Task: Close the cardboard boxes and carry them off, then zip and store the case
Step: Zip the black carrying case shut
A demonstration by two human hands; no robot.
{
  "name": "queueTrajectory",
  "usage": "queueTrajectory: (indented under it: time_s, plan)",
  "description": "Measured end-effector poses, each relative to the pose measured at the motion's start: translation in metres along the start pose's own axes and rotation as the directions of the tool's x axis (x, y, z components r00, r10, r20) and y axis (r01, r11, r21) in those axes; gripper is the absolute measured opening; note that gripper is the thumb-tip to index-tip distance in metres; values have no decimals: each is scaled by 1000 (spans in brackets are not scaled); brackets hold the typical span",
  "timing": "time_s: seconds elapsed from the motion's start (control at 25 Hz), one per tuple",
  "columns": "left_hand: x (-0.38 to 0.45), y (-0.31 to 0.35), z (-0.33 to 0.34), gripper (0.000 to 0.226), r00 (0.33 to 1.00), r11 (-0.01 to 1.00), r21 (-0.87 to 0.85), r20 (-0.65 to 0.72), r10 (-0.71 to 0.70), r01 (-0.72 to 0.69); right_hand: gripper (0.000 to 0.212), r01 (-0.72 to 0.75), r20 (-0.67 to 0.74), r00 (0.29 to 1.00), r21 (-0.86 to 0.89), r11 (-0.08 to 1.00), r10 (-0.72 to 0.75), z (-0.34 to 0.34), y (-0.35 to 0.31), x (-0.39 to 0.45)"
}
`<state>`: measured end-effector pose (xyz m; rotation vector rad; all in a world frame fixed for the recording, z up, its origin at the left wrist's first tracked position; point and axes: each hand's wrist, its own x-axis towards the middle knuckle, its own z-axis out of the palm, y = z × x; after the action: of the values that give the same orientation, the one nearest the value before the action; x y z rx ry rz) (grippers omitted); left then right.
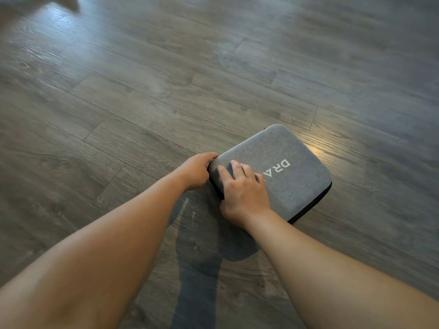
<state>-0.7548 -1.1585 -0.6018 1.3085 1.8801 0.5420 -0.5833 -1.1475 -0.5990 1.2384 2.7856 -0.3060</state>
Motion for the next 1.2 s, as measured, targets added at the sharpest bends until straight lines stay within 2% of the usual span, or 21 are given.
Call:
queueTrajectory:
  time_s: [0.2, 0.36, 0.52, 0.6, 0.76, 1.08, 1.2]
  plan:
    - [10, -6, 6, 47, 998, 996, -84, -54, -25, 20, 73, 20, -51, 998, -16, 1000, -21, -1, 7, -10]
    - [10, -5, 11, 32, 992, 1000, -2, -123, -3, 3, 74, -2, -48, 999, 12, 1000, 3, 0, 21, -14]
    - [6, -4, 15, 19, 983, 981, 191, -186, -5, 41, 90, -85, 86, 993, 0, 996, 85, 3, 33, -9]
    - [-1, -6, 21, 19, 972, 971, 228, -235, -23, 79, 92, -94, 123, 988, 19, 995, 91, 5, 37, -7]
    - [-24, -10, 39, 21, 938, 976, 180, -343, -51, 119, 92, -100, 122, 988, 76, 992, 90, 8, 38, -6]
    - [-51, -11, 55, 21, 908, 989, 103, -415, -52, 103, 92, -127, 122, 986, 124, 984, 112, 5, 31, 1]
    - [-65, -5, 69, 19, 931, 984, 169, -364, 15, 50, 90, -164, 127, 981, 153, 975, 145, 5, 23, 7]
